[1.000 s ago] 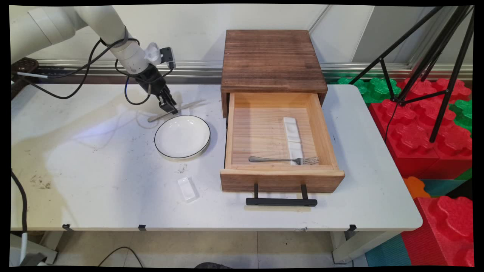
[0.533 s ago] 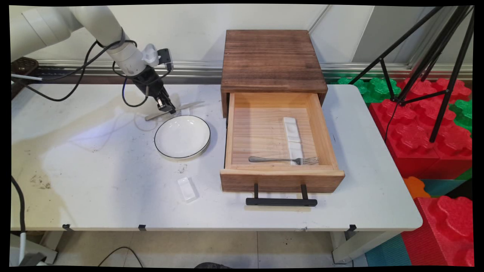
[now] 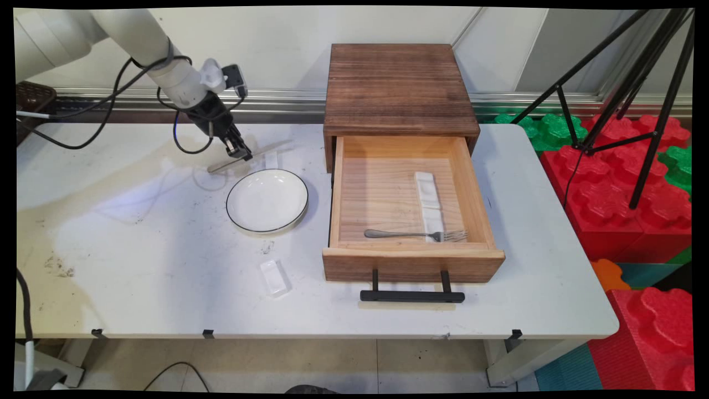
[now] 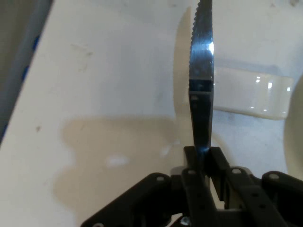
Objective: Place the picked object into the drawer
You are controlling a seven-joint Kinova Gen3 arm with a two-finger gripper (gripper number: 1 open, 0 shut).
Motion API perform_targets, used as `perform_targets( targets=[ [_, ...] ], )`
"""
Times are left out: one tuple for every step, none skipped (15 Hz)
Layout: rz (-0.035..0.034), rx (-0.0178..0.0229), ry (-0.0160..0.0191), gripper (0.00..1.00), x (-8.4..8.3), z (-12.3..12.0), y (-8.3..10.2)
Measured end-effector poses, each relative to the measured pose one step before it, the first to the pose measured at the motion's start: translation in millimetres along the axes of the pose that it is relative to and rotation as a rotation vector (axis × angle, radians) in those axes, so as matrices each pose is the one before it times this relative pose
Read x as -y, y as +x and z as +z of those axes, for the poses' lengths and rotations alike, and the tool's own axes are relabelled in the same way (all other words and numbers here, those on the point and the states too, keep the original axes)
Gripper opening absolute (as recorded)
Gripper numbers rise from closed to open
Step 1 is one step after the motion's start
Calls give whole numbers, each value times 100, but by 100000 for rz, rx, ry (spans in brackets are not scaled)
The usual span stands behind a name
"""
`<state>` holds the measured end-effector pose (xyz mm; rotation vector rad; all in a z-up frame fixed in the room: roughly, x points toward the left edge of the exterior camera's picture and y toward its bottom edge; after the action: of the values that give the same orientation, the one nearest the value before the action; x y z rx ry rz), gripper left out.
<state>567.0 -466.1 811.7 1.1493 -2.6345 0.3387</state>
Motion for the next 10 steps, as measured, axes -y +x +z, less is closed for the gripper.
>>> perform_targets(
  targets=[
    [-1407, -358, 1294, 0, 75, -426, -82],
    [-814, -242, 755, 0, 45, -271, -42],
    [-1278, -366, 1255, 0, 66, -552, -66],
    [-1345, -314, 1431, 0, 66, -716, -59],
    [-1366, -358, 1685, 0, 74, -974, -38],
    [-811, -223, 1089, 0, 48, -689, -18],
    [-1014, -407, 1461, 0, 62, -1002, 32],
    [-908, -465, 1382, 0, 51, -1055, 61],
    [-635, -510, 1138, 0, 53, -946, 157],
    [-585, -620, 1277, 0, 33, -1138, 243]
  ],
)
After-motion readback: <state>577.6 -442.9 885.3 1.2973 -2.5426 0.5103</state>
